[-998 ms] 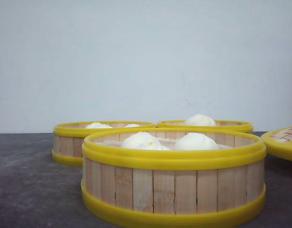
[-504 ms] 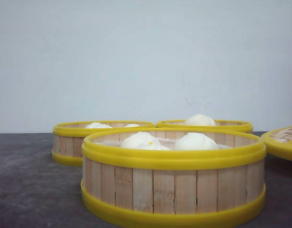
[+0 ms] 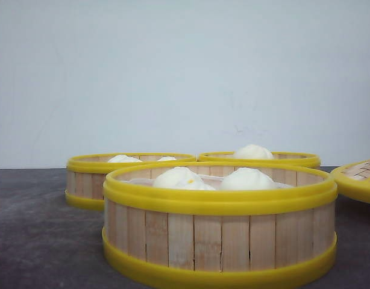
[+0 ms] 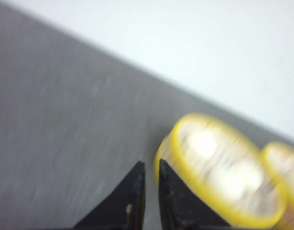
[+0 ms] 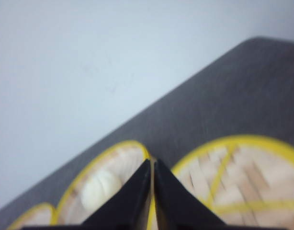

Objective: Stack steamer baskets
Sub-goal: 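Move the left gripper toward the rim of the rear steamer basket nearest it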

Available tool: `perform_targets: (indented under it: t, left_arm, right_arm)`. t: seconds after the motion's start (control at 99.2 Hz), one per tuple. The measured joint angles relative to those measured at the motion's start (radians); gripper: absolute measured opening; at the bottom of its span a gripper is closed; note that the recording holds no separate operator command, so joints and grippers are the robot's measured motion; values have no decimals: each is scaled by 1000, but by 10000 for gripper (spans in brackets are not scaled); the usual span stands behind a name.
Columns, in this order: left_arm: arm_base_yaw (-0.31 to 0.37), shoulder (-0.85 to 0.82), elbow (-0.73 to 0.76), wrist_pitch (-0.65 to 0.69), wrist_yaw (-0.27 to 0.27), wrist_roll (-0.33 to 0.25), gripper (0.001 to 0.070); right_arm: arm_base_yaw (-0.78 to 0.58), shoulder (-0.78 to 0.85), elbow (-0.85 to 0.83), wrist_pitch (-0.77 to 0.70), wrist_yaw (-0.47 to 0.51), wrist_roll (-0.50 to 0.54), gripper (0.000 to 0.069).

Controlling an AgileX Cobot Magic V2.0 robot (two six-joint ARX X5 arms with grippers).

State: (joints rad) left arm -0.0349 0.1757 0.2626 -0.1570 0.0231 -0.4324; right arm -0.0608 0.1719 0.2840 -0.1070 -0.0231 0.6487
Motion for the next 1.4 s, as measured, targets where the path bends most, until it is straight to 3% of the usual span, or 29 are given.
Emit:
perform_targets:
  t: [0.212,0.282,0.333,0.393,0.454,0.514,0.716,0.928,1.24,1.402]
  left_arm:
    - [0,306,290,-53,0,85,27]
    - [0,402,347,-80,2,105,90]
    - [-1,473,375,-87,8,112,199]
    - [-9,535,394,-87,13,123,305]
    - [-23,583,412,-86,29,135,352]
    - [-39,632,438,-80,36,150,370]
    - [-103,820,550,-56,56,163,378]
    - [-164,1076,706,-181,61,168,349]
    - [-185,1368,865,-208,61,178,345]
    - [-184,1473,903,-224,58,177,284]
  right_arm:
    - [5,293,351,-134,-85,-173,8]
    - [18,375,453,-201,-105,-252,19]
    - [29,415,500,-231,-106,-295,75]
    - [38,448,531,-249,-108,-330,204]
    - [47,462,536,-251,-108,-343,303]
    - [54,469,536,-252,-108,-354,346]
    - [73,486,536,-230,-108,-364,372]
    - [96,499,536,-218,-108,-364,372]
    - [135,547,536,-218,-108,-360,372]
    - [164,579,536,-218,-108,-354,367]
